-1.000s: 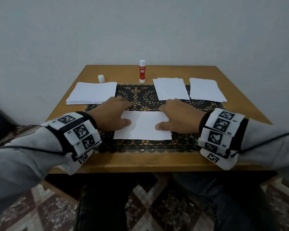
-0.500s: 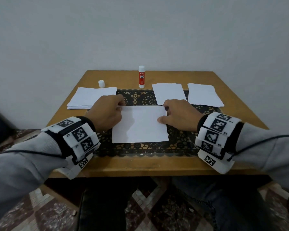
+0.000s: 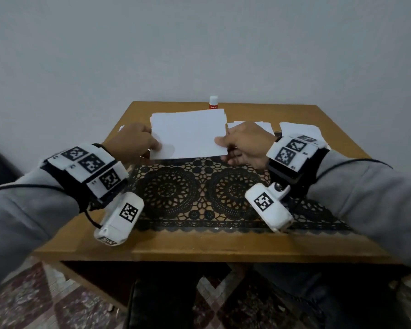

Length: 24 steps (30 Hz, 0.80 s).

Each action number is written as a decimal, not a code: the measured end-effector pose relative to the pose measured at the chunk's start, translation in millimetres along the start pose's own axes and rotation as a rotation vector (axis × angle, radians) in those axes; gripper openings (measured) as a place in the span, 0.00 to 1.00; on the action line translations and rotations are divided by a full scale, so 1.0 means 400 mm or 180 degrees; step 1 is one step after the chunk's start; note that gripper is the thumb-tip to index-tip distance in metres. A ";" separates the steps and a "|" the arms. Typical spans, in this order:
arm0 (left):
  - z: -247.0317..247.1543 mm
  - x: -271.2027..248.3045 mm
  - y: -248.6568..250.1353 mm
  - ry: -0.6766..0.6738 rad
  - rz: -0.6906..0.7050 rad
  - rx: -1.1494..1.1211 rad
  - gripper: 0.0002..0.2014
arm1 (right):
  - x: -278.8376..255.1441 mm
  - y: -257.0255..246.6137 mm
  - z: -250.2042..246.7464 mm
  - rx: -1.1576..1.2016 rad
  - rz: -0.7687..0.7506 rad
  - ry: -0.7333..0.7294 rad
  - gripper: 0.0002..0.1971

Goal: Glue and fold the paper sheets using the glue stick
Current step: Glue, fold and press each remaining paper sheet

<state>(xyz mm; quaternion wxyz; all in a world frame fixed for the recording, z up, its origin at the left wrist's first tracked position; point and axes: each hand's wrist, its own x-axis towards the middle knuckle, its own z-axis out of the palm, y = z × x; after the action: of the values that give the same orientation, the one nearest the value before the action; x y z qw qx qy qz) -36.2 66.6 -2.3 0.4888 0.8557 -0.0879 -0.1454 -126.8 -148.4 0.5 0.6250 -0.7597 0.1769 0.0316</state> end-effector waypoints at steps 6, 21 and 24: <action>-0.083 0.048 -0.020 0.0607 -0.0077 -0.0081 0.10 | 0.088 -0.056 0.090 -0.0186 0.0119 0.0080 0.10; -0.149 0.144 -0.094 0.0537 -0.0095 0.1727 0.11 | 0.234 -0.073 0.228 -0.1850 0.0091 -0.0011 0.14; -0.148 0.144 -0.096 0.0547 -0.0067 0.1864 0.13 | 0.233 -0.073 0.229 -0.1395 0.0466 -0.0163 0.15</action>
<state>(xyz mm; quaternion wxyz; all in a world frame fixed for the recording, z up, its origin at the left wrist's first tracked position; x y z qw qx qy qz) 38.4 117.1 -16.2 0.2254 0.9702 -0.0756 -0.0461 -14.8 -77.4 -17.0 0.4454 -0.8613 0.2046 0.1338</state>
